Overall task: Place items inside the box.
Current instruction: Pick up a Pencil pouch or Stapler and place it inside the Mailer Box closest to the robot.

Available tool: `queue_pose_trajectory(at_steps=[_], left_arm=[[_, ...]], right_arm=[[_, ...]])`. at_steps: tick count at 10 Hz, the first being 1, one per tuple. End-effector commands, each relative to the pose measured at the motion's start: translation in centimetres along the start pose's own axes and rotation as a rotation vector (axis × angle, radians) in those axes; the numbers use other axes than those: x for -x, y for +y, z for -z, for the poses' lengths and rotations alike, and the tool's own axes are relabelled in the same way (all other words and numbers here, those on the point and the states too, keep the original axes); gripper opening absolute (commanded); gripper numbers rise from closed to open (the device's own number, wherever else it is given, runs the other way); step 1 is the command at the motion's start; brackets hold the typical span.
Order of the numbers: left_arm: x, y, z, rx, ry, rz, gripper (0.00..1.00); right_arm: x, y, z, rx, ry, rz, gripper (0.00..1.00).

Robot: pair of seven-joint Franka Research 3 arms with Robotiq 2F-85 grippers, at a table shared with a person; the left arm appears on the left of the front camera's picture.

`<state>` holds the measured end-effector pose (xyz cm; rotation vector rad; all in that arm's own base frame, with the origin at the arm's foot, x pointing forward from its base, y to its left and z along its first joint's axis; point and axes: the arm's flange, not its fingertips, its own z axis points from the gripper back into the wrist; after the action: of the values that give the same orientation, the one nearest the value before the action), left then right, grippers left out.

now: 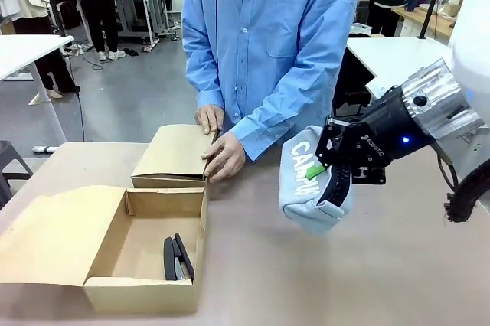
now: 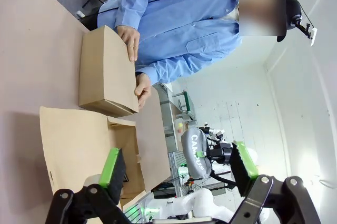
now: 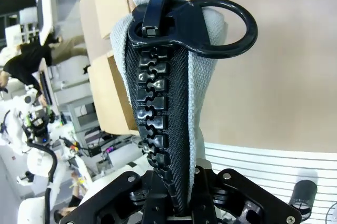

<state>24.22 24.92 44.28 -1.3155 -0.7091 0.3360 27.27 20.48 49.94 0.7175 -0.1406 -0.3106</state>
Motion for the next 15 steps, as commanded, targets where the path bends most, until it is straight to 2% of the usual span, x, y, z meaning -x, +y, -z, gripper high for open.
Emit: queue_pose_trajectory(at_steps=[1,10,12,15], left_arm=[[0.0,-0.1,0.1,0.021,-0.009,0.018,1.00],[0.0,-0.1,0.1,0.021,-0.009,0.018,1.00],[0.0,-0.1,0.1,0.021,-0.009,0.018,1.00],[0.0,-0.1,0.1,0.021,-0.009,0.018,1.00]], right_arm=[[0.5,-0.9,-0.1,0.026,-0.033,0.046,0.05],[0.1,-0.7,0.7,0.061,-0.002,0.018,0.05],[-0.1,2.8,3.4,0.075,0.038,-0.076,0.05],[-0.2,11.7,10.6,0.057,0.124,-0.248,0.05]])
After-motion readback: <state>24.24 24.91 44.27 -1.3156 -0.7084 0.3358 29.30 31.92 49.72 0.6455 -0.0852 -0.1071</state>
